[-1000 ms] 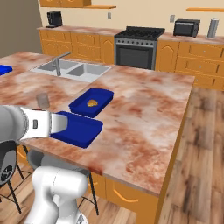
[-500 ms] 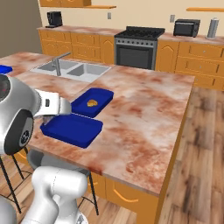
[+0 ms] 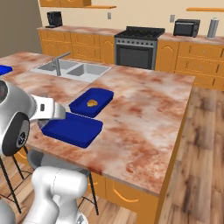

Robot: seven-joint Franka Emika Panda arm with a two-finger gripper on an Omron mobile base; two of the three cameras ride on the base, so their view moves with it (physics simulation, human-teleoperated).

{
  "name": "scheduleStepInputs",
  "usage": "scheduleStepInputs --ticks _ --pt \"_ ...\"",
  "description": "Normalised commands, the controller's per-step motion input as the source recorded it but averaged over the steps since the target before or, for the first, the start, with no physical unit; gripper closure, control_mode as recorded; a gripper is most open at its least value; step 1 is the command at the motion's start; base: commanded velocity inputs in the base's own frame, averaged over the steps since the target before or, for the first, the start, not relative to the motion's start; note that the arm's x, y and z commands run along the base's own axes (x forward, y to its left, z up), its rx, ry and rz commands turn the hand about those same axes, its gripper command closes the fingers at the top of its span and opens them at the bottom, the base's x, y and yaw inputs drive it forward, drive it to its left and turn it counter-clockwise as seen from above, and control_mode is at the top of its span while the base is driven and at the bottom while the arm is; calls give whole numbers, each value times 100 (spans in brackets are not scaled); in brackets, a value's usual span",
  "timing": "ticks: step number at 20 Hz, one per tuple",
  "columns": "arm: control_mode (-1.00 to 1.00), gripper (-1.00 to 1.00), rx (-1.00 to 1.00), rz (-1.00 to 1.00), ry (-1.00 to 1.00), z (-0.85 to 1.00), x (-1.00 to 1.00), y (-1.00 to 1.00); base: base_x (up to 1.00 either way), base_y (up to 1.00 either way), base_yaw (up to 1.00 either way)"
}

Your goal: Take the cakes from the fridge and place them on the empty tray on the dining counter.

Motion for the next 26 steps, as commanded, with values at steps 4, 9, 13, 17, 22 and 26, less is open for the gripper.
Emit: scheduleStepInputs --ticks 4,9,13,17,22,26 --pt "-100 100 0 -1 0 -5 24 5 0 0 0" --pt "-100 100 3 0 17 -21 48 18 0 0 0" --pt "-100 100 2 1 18 -31 43 21 0 0 0" --pt "-100 100 0 0 1 -43 25 29 0 0 0" --pt "-100 100 0 0 0 -42 26 25 0 0 0" --pt "-100 100 2 0 10 -20 57 8 0 0 0"
